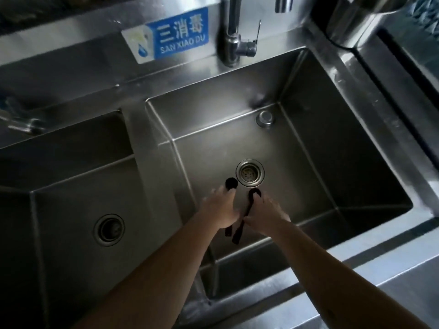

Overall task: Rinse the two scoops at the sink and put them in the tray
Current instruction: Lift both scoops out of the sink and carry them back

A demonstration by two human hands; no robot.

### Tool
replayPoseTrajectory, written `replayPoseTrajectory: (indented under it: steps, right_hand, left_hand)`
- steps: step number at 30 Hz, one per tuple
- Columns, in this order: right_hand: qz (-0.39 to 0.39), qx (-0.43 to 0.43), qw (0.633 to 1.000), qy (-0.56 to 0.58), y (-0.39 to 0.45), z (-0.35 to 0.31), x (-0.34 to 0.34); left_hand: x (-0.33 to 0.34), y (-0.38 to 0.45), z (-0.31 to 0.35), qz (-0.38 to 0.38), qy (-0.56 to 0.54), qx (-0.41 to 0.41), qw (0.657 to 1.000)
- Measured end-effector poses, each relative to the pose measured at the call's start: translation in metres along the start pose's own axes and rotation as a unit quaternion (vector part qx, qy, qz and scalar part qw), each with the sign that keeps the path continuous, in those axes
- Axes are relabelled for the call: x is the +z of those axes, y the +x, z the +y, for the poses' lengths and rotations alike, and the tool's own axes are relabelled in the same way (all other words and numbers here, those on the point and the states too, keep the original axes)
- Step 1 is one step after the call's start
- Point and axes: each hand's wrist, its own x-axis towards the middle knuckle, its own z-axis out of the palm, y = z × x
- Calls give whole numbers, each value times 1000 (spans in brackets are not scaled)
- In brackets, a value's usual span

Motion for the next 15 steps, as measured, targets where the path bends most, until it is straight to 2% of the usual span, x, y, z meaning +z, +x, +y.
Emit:
replayPoseTrajectory:
  steps: [4, 7, 10, 15]
  right_hand:
    - [-59, 52, 990, 116, 41, 9, 24]
    - [-104, 107, 956, 253, 63, 14, 43]
    - [-76, 186, 924, 326, 83, 16, 56]
    - [-25, 227, 916, 329, 108, 14, 73]
  left_hand:
    - [28, 37, -10, -51, -57, -107, 991]
    - [49, 63, -12, -45, -88, -139, 985]
    - [65, 86, -8, -2, -132, -151, 980]
    - [86, 112, -9, 53, -150, -177, 971]
